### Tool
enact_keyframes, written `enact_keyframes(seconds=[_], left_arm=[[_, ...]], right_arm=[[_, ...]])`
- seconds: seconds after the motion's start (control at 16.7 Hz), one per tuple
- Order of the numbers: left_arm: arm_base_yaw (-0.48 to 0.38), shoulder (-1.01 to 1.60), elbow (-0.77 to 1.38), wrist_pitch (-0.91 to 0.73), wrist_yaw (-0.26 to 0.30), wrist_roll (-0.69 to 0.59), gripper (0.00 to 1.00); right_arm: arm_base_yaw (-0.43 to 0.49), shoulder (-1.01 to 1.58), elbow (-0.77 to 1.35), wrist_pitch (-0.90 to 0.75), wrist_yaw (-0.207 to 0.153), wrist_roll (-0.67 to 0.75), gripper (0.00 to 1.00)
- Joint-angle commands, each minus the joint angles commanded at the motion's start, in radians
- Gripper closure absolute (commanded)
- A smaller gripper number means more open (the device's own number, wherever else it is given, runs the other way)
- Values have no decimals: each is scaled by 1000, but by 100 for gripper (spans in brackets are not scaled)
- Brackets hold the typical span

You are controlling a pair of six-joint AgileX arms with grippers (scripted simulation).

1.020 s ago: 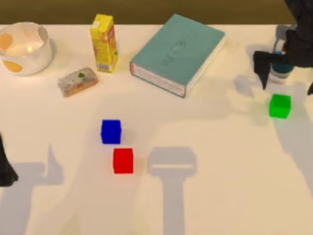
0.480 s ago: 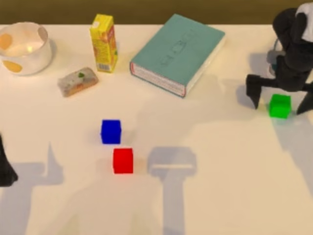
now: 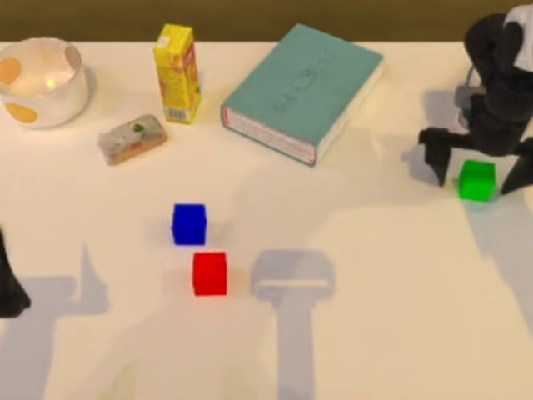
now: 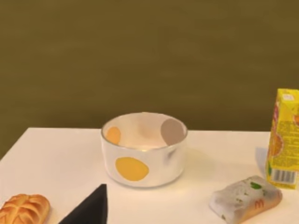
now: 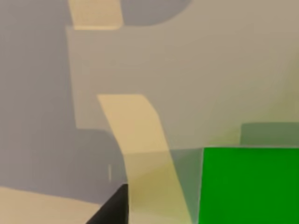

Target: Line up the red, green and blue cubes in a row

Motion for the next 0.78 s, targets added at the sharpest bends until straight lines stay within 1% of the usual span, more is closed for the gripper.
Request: enact_keyframes(seconds=[0.48, 0.54, 0.78], left_arm=[[0, 0, 0, 0, 0, 0, 0], [0, 0, 0, 0, 0, 0, 0], [0, 0, 0, 0, 0, 0, 0]], right_arm=[[0, 0, 0, 0, 0, 0, 98], [0, 0, 0, 0, 0, 0, 100], [0, 0, 0, 0, 0, 0, 100]])
